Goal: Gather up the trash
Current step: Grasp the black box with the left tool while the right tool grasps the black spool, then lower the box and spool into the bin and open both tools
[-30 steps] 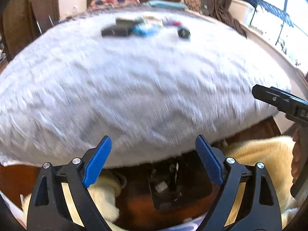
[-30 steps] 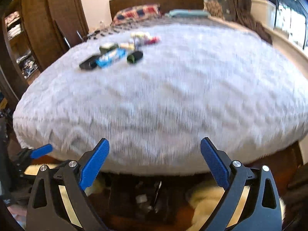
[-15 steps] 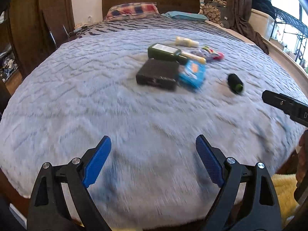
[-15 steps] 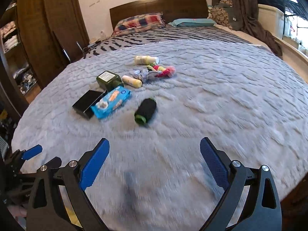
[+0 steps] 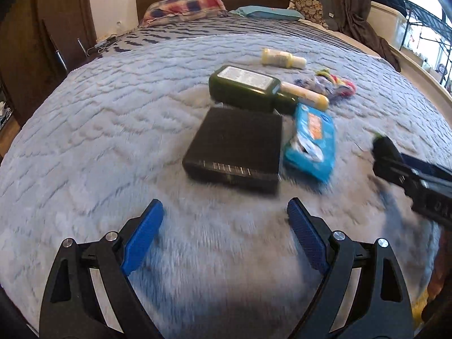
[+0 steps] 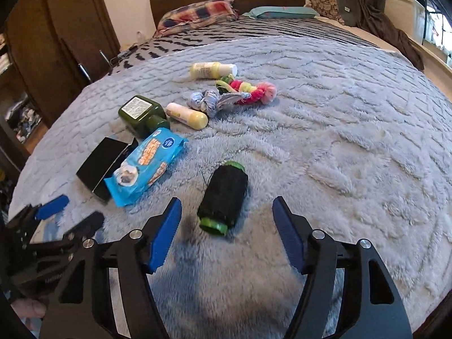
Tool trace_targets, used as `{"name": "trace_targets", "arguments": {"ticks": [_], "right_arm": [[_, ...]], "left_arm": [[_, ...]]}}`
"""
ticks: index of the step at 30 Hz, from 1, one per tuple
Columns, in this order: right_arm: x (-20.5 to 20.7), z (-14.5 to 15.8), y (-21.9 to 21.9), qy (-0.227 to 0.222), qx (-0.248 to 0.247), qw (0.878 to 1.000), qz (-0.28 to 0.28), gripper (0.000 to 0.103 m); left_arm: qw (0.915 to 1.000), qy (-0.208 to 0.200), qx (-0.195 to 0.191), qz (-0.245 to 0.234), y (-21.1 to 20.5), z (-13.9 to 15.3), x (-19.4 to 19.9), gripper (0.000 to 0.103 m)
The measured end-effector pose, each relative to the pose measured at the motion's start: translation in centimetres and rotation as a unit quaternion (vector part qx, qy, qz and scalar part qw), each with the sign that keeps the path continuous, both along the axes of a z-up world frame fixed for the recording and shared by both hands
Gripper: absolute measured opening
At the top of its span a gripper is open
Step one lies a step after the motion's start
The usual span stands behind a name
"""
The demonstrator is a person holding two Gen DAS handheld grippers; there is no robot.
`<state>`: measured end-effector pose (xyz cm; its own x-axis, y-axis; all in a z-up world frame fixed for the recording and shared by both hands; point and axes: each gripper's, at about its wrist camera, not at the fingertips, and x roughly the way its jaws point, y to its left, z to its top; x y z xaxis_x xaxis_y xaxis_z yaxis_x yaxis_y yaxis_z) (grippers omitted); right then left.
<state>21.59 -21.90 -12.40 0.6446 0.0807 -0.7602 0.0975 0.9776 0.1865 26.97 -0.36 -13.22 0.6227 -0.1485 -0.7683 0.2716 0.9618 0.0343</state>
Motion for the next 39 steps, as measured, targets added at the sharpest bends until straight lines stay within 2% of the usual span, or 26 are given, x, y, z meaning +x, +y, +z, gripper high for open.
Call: {"name": "trace_targets", "arguments": {"ticks": [3, 7, 10, 11, 16, 22, 31, 34, 39], "right_arm": [[0.5, -0.3, -0.1, 0.0, -0.001, 1.0, -0.005, 0.06], [0.9, -0.6, -0.4, -0.004, -0.013, 1.0, -0.012, 0.044], [0.8, -0.5, -0.4, -0.008, -0.016, 1.0, -0.013, 0.033], [0.6, -0.4, -0.4, -0.009, -0.016, 1.0, -0.011, 0.028], [-0.6, 0.2, -0.5, -0.011, -0.014, 1.0, -0.005, 0.028], [-4.3, 1.9, -0.2, -0.021, -0.014, 1.0, 0.007, 0.028], [-12.3, 4.1, 0.3, -0.044, -0.014, 0.998, 0.031, 0.028], [-15.1, 3.9, 0.4, -0.043, -0.014, 0.998, 0.037, 0.028], [-19.9, 2.2, 0.1, -0.017, -0.001, 0.999, 0.047, 0.028]], "left_arm": [[1.0, 0.001, -0.004, 0.001, -0.3, 0.0, 1.7, 0.085], [0.9999, 0.01, -0.01, -0.01, -0.9, -0.1, 3.4, 0.084], [0.9996, 0.016, -0.016, -0.014, -1.0, -0.3, 4.0, 0.071], [0.9996, 0.017, -0.018, -0.016, -1.0, -0.3, 3.9, 0.071], [0.9995, 0.017, -0.02, -0.019, -1.0, 0.1, 2.3, 0.071], [0.9995, 0.004, -0.017, -0.028, -0.9, 1.9, -2.8, 0.071], [0.9981, -0.036, -0.035, -0.037, -0.5, 4.6, -13.9, 0.071], [0.9978, -0.028, -0.039, -0.046, -0.9, 4.2, -17.1, 0.071], [0.9963, 0.016, -0.054, -0.065, -1.7, 1.8, -21.9, 0.071]]}}
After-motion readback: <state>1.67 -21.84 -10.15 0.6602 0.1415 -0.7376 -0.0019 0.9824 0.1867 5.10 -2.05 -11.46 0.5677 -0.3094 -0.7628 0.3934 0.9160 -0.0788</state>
